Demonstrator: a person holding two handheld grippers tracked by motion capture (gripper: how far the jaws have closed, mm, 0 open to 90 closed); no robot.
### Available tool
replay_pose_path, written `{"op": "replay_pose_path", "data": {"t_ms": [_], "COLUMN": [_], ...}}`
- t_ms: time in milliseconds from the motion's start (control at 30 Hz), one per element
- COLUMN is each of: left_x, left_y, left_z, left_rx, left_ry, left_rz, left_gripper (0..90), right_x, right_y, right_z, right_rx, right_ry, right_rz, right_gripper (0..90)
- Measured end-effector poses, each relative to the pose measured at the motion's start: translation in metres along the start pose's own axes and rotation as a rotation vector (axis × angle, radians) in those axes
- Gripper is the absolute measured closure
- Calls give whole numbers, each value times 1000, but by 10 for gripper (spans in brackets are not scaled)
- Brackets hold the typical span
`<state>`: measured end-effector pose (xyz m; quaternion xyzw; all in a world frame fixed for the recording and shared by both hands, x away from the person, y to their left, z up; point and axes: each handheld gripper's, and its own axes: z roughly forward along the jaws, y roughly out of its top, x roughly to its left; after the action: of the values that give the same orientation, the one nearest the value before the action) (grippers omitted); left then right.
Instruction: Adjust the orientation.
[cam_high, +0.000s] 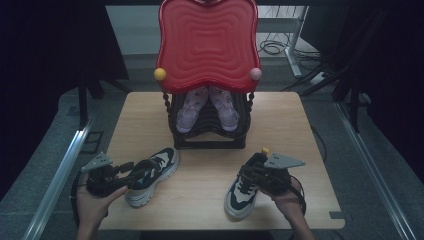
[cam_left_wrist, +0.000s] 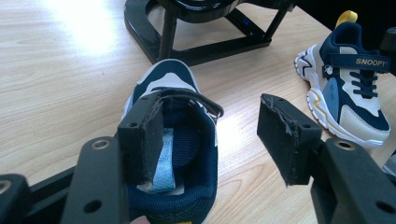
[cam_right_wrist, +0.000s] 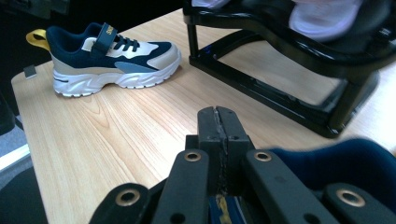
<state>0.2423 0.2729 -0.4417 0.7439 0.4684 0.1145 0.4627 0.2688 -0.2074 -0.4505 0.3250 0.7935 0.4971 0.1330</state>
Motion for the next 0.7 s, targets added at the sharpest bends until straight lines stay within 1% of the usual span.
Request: {"op": "replay_pose_path", "data": {"t_ms": [167,300,433,500,633,700], "left_x": [0,0,0,0,1,1], "left_y": [0,-1,-1,-1,-2,-2], "left_z": [-1,-2,-2,-2,-1,-1], "left_rx": [-3,-6,-6,-5,0,-2], "left_ry": [2,5,6,6,6,7], "left_rz": [0,-5,-5,-5,-7,-8], "left_gripper": [405,403,402,402,402,402], "right_x": [-4,-3,-4,-4,-4,-4], "right_y": [-10,-20,-31,-34,-41,-44], "right_z": [-16,-26,-30,-31,-31,-32], "right_rx": [-7,1,18,23,36,40], "right_ry": [-25,-41,-51,-64,-44,-44], "right_rz": [20,25,29,18,21,17], "right_gripper": [899,900,899,900,900,900]}}
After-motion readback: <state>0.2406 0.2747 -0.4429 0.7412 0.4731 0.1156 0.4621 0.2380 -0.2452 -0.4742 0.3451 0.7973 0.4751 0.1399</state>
